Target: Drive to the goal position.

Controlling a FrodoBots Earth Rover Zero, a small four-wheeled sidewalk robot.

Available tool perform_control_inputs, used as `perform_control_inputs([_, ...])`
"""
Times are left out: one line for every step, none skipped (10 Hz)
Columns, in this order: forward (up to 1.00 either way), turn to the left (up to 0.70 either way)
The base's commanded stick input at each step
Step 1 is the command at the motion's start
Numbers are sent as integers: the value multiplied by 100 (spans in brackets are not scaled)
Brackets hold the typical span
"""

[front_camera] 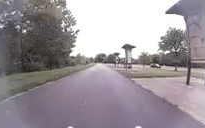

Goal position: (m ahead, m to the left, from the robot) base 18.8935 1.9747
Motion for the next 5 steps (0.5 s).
perform_control_inputs([70, 0])
perform_control_inputs([70, 0])
perform_control_inputs([70, 0])
perform_control_inputs([70, 0])
perform_control_inputs([70, 0])
